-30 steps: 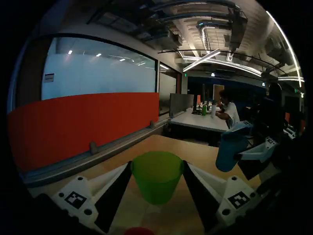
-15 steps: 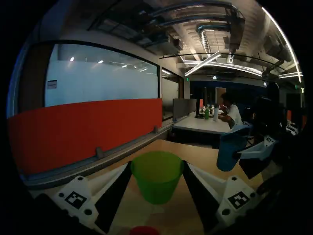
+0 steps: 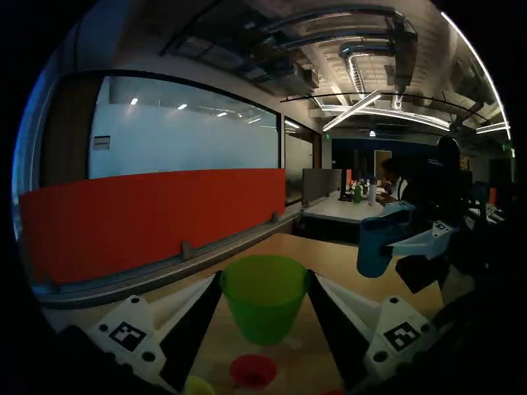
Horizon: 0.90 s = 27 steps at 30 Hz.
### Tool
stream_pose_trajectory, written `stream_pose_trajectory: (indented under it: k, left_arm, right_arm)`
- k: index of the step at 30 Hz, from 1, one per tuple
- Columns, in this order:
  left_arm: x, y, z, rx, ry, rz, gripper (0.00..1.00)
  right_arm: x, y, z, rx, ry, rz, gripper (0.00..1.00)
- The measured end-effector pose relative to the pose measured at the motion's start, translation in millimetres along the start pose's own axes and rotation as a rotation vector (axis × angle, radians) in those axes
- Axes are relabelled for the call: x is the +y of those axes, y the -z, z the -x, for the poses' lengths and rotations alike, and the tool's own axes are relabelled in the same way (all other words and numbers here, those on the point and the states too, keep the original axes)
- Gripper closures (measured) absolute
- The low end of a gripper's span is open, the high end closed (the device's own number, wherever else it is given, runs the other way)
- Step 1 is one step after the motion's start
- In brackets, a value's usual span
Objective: Pour water
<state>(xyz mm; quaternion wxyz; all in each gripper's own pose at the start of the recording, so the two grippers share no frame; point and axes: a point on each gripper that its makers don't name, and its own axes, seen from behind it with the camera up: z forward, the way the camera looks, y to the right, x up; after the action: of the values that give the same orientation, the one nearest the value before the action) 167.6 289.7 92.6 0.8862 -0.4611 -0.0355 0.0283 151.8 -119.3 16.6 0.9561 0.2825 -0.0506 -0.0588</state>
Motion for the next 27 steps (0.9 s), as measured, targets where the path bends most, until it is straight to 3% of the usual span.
stream_pose_trajectory:
  k: [17, 27]
  left_arm:
    - [-11.8, 79.8, 13, 0.01, 0.017, -0.086, 0.1]
    - [-14.3, 111.0, 19, 0.012, 0.021, -0.115, 0.1]
  right_arm:
    - [-47, -34.9, -18, 0.018, 0.048, -0.143, 0.08]
    - [-65, -48.1, -27, 0.028, 0.07, -0.194, 0.08]
